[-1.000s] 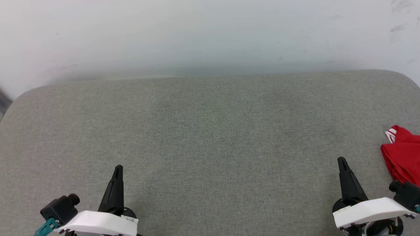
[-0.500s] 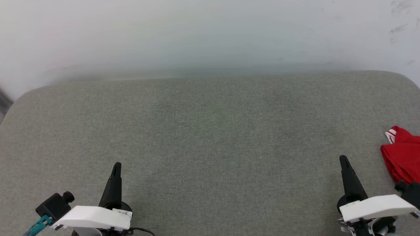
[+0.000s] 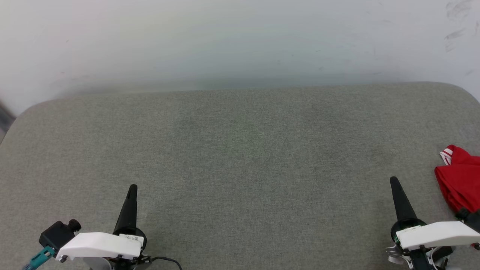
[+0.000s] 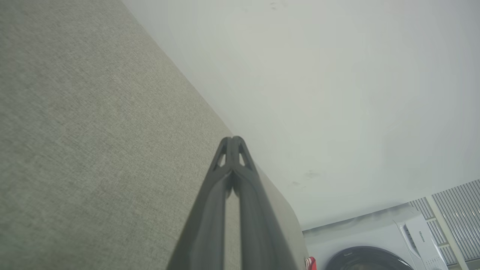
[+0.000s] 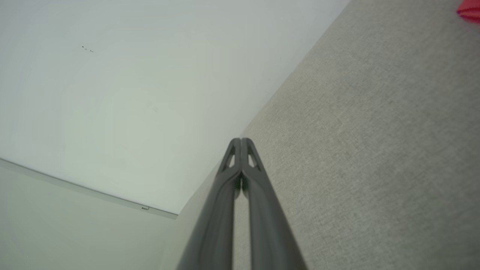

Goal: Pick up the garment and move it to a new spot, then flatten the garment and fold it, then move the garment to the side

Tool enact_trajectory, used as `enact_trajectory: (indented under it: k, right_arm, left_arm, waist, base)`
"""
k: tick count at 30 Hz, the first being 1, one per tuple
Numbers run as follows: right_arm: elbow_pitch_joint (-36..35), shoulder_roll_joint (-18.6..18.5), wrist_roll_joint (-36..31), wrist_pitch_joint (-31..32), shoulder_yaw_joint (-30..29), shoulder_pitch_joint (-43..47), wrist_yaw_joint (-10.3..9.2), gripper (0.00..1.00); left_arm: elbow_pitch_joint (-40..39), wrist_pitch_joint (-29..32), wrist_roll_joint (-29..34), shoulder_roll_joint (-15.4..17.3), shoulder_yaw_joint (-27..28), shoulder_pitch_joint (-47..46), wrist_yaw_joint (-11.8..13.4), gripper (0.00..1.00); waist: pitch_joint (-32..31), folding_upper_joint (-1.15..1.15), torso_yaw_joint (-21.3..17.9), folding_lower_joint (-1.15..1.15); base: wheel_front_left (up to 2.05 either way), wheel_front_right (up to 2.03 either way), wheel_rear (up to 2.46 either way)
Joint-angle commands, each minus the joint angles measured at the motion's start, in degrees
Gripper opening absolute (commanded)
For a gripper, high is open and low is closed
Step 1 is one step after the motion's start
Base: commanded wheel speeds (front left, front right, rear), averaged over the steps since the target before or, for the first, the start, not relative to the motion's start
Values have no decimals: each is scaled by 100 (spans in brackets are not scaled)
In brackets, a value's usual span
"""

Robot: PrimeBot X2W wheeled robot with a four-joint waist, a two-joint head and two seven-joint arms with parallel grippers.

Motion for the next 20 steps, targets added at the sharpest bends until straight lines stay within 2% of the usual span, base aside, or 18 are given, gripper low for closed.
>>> enact_trajectory:
  k: [1,20]
  right_arm:
    - [-22,-52,219,39,-25,-150,0,0]
    - [74,-46,1263,270,-107,-233,-1,0]
  left_arm:
    - [-10,48,-198,24,18,-124,-9,0]
    - [167,321,-1207,15,106,-258,-11,0]
  waist:
    - [-4,0,1,0]
    - [-35,0,6,0]
  base:
    - [0,0,0]
    - [0,0,0]
